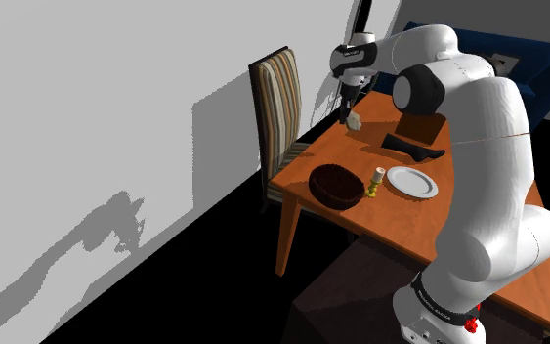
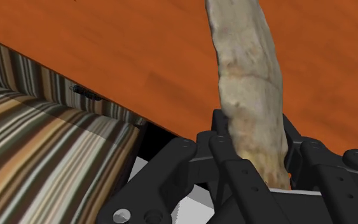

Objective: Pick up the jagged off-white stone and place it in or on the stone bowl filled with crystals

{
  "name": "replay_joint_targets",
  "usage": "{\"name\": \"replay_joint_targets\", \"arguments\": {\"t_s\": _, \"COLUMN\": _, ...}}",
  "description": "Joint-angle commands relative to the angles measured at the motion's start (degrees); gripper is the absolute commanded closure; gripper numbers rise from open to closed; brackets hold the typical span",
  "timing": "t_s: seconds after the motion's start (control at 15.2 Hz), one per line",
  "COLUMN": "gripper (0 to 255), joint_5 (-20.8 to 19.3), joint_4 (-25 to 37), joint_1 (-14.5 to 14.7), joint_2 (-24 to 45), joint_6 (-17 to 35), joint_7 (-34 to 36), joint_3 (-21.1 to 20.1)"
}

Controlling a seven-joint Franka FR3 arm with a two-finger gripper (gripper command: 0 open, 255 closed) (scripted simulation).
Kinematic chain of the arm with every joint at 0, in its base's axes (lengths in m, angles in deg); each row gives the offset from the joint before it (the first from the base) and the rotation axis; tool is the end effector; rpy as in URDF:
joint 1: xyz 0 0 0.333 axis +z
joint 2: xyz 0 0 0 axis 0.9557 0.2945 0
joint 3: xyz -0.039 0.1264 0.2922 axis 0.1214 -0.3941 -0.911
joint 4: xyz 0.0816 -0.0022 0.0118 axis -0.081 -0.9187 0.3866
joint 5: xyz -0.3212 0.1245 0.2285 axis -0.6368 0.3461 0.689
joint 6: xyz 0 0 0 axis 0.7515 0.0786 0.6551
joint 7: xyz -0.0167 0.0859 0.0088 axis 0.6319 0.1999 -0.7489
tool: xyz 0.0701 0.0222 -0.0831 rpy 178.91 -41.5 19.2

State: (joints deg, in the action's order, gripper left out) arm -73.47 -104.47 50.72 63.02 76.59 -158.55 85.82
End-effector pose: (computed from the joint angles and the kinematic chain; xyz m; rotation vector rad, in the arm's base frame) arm 0.6318 -0.4176 0.3670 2.9474 1.0849 -0.0291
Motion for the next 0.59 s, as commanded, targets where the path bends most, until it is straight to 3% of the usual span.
{"name": "replay_joint_targets", "arguments": {"t_s": 0.0, "gripper": 255, "joint_5": -0.5, "joint_4": -4.59, "joint_1": 1.2, "joint_2": -3.08, "joint_6": 1.5, "joint_7": 0.43, "joint_3": 0.24}}
{"name": "replay_joint_targets", "arguments": {"t_s": 0.53, "gripper": 255, "joint_5": -4.89, "joint_4": -32.95, "joint_1": 8.73, "joint_2": -21.72, "joint_6": 11.71, "joint_7": 5.73, "joint_3": 1.02}}
